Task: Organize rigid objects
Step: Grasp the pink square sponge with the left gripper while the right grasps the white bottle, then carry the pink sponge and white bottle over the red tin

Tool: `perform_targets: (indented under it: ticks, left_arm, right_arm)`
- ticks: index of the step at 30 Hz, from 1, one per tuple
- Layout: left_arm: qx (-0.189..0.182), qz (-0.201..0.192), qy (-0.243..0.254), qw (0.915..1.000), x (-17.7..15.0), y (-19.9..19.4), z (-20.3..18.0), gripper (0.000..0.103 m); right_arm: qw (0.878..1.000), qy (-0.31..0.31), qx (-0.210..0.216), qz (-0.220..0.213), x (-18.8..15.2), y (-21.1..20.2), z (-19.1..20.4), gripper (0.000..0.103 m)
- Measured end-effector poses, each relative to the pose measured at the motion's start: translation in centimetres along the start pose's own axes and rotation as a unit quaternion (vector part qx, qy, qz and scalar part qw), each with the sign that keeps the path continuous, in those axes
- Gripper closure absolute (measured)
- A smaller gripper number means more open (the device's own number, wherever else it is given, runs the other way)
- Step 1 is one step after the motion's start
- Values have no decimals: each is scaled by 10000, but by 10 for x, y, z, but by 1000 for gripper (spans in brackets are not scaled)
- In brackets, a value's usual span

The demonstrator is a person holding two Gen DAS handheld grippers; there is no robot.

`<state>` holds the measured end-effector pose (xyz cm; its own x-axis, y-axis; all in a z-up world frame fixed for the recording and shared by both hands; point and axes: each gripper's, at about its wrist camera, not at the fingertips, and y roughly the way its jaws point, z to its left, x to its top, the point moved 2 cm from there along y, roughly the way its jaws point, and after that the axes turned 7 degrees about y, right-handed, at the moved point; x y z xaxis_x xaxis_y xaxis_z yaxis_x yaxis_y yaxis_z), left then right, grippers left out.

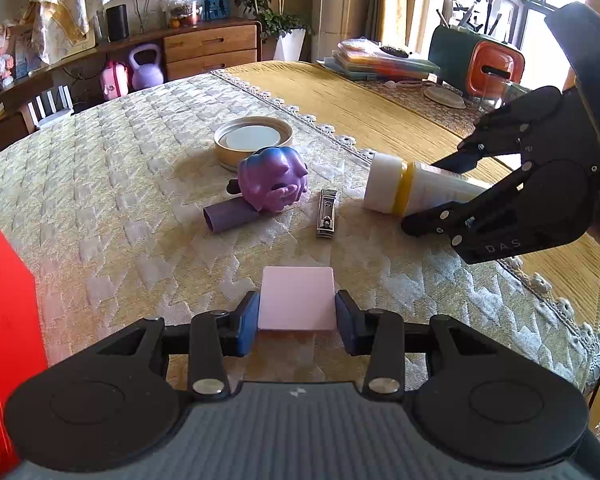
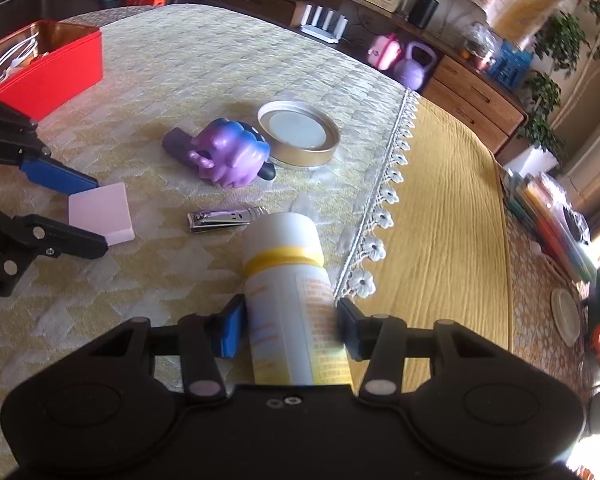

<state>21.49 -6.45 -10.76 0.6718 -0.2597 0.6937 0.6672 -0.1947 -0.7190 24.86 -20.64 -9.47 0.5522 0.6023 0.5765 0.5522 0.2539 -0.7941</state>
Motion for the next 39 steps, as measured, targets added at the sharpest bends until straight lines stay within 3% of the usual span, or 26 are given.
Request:
perform_targets:
  ticks: [8,16,26,39]
  left_arm:
    - [193,-99,-213,9995,-7,-29,6,63]
    - [403,-135,-433,9982,-17,-58,16,63]
    - [639,-328,-702,9949,-23,-109,34,63]
    - [1131,-705,-1148,9844,-31,-166,96,63]
  right_arm:
    - [9905,1369,91,7,-7,-26,1,55]
    - [9759,2144,358,-179,-8,-62,20,55]
    - [9664,2387,749,-591,19,-104,62,55]
    - [9593,2426,1223,-764,67,-115,126,55]
